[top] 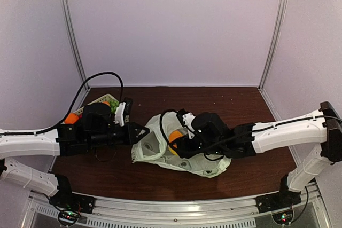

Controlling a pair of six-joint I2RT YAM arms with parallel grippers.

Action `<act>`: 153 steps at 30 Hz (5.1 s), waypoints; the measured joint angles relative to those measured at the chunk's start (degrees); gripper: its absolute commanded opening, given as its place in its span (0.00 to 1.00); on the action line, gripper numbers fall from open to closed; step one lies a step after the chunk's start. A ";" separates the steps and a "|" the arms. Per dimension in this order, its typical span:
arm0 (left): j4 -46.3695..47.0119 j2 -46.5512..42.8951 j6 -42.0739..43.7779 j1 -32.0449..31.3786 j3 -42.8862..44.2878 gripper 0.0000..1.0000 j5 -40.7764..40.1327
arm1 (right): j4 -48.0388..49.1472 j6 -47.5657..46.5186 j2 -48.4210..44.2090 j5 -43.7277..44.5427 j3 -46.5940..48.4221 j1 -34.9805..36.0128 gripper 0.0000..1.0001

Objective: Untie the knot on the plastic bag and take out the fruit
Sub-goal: Pick up the fake fruit from the takeout bag, then pass from the right arm to the left, then place the fake fruit in the bin.

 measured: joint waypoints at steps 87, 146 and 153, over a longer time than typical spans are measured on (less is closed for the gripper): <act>5.55 9.35 0.33 -0.50 19.82 0.97 21.14 | 5.53 -12.44 -19.56 1.40 1.55 6.93 0.40; -17.27 -3.89 10.62 38.77 20.70 0.40 26.99 | -17.42 -6.40 -34.07 23.56 0.26 5.40 0.99; -25.86 -2.36 17.90 53.99 17.73 0.37 27.71 | -25.05 -3.85 -34.75 24.74 0.28 -0.33 0.99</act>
